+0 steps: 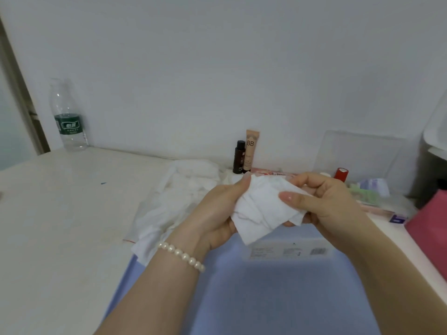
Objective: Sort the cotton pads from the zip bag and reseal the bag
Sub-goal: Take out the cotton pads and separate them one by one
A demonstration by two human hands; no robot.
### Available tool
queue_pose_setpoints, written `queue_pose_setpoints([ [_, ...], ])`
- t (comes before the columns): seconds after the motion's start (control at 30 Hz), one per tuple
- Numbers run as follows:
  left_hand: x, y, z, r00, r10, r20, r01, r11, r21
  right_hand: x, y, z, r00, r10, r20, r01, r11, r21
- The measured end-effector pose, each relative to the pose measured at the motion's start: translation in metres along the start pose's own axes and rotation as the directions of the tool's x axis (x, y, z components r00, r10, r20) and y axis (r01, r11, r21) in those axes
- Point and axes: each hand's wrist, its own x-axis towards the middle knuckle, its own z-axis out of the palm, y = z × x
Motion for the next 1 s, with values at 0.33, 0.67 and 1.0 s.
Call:
queue_pose_setpoints([
  [0.33, 0.001, -0.002, -0.001, 0.999, -0.048, -0.025, 0.049, 0.997, 0.053, 0.000, 0.000, 0.010, 0.998, -0.015, -0.056, 0.007, 0.991, -0.133],
  [0.67, 0.002, -0.005, -0.004, 0.996, -0.002, 0.091, -0.002, 0.999, 0.041, 0.000, 0.001, 0.011, 0.990, 0.044, -0.137, -0.062, 0.990, -0.130],
  [1.0, 0.004, -0.003, -0.004, 0.998, 0.063, 0.026, -0.062, 0.997, -0.043, 0.001, -0.011, -0.003, 0.944, 0.007, -0.331, 0.068, 0.974, 0.215],
])
